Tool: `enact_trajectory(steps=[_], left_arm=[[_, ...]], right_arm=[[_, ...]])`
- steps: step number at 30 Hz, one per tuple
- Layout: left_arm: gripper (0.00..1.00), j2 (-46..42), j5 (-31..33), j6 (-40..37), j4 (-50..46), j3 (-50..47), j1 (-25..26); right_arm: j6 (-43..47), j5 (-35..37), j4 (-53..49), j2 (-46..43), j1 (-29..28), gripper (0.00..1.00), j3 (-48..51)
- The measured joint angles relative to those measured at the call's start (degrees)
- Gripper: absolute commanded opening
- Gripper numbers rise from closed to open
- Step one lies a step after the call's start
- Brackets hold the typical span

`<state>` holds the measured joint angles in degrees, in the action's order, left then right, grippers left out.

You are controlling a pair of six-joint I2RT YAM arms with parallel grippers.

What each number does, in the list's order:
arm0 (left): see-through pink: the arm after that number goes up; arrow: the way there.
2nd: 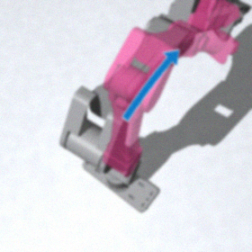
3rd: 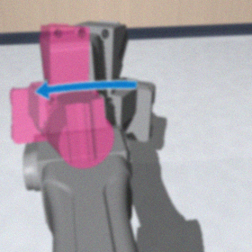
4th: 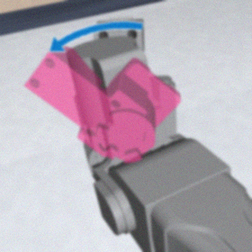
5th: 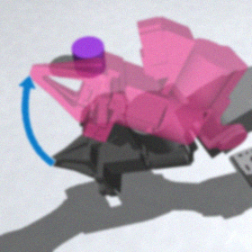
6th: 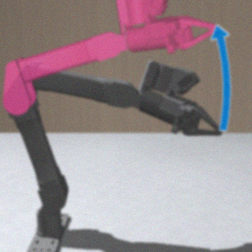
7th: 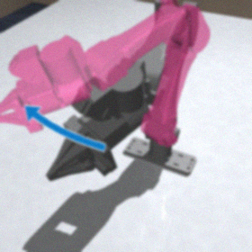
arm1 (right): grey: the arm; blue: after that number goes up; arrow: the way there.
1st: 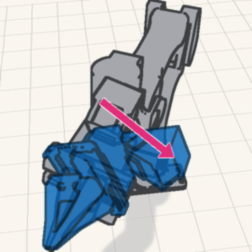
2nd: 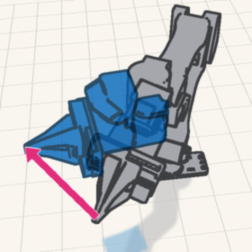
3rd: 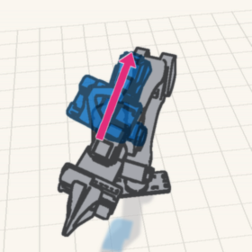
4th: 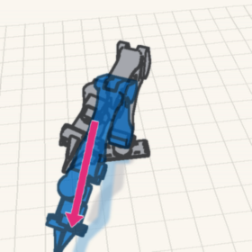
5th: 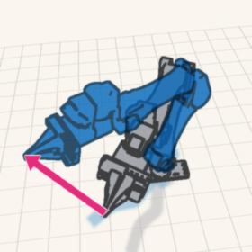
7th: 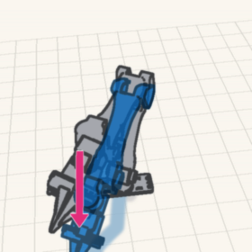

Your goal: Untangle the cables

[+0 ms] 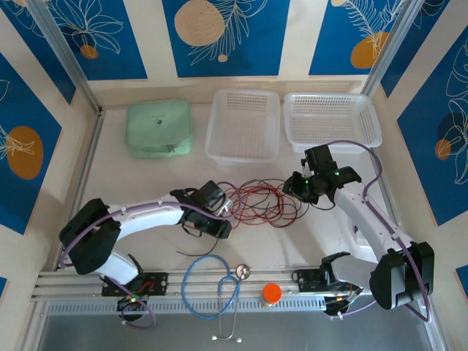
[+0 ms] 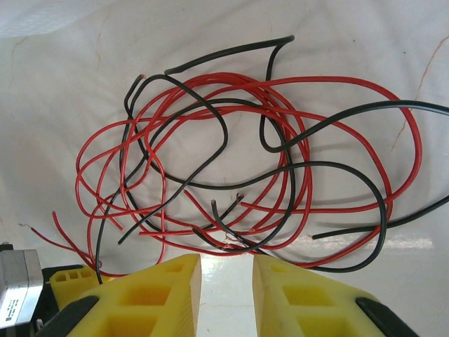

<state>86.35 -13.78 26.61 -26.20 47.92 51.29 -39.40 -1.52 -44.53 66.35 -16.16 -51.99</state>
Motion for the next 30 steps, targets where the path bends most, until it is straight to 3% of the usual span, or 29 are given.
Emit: enact_trajectory(steps=[5,10,16,23,30], left_arm=[[0.00,0.0,3.0,-0.3,-0.7,1.3,0.0],[0.00,-2.1,4.5,-1.0,-1.9,2.6,0.0],[0.00,-7.2,5.4,-1.6,-4.5,6.7,0.0],[0.00,-10.4,7.9,-1.7,-6.7,9.3,0.0],[0.00,-11.8,10.8,-2.5,-9.4,12.0,0.0]], right_arm=[[0.0,0.0,0.1,0.0,-0.2,0.25,0.0],[0.0,0.0,0.7,1.1,-3.1,0.26,0.0],[-0.3,-0.1,3.6,7.0,-11.2,0.28,-0.5],[-0.8,-0.7,7.6,17.7,-20.0,0.45,-5.2],[-2.0,-1.0,12.3,25.5,-22.7,0.50,-7.8]])
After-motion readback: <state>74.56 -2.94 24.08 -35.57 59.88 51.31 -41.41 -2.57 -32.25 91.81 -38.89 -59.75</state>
